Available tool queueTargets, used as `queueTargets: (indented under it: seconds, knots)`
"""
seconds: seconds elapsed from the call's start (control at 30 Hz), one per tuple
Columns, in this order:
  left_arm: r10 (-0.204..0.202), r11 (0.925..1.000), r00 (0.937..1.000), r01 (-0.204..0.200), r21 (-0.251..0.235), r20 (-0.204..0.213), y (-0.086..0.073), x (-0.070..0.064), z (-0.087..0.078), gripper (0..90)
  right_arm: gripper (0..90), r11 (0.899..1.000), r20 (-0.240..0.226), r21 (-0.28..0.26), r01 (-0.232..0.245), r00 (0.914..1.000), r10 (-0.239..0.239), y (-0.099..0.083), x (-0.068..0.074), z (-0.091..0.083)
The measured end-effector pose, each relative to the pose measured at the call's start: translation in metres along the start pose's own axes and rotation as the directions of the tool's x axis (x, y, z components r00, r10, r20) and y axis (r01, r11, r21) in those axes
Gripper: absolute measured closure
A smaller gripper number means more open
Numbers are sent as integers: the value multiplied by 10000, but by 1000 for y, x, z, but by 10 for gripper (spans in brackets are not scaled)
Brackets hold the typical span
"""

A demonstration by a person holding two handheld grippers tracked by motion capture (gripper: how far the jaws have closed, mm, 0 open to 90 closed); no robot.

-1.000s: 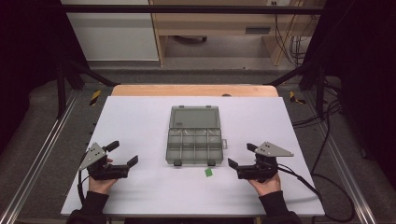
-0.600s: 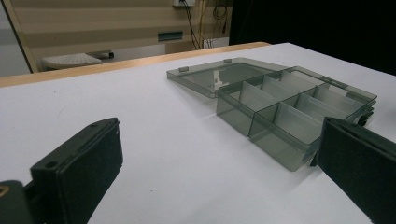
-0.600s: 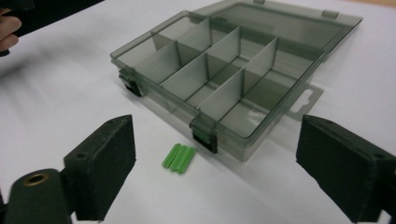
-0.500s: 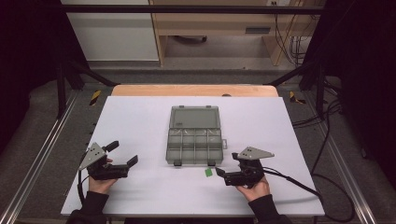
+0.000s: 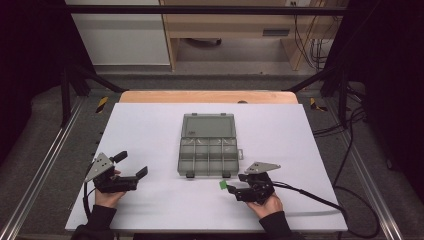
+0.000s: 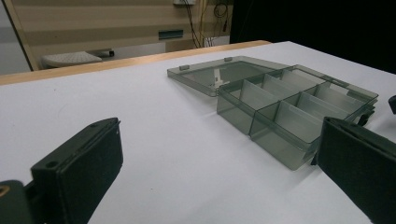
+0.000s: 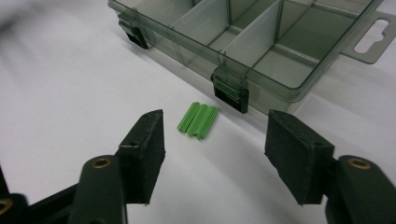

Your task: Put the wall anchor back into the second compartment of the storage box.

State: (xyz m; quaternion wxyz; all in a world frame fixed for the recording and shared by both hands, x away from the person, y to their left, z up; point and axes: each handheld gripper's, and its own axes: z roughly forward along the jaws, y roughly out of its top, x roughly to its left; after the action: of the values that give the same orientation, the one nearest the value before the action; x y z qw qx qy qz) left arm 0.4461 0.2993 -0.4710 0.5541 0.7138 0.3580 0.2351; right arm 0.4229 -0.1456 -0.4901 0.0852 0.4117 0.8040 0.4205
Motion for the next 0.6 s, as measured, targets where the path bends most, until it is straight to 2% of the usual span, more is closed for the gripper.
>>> queueTargets:
  seconds: [0.13,0.27,0.4,0.6]
  knots:
    - [12,10000,10000,-12,29,-6,0,0,0,2,481,10000,-27,-26,97,9999,-97,2,2,6]
    - [5,10000,10000,-5,59,-22,0,0,0,3,582,9998,14,166,146,9999,-146,2,3,13]
    - [28,10000,10000,-28,86,-11,0,0,0,4,628,9993,-73,382,0,10000,3,2,2,17]
    - [16,9999,10000,-16,99,3,-1,0,1,4,685,9995,-182,303,-104,9998,110,3,0,21]
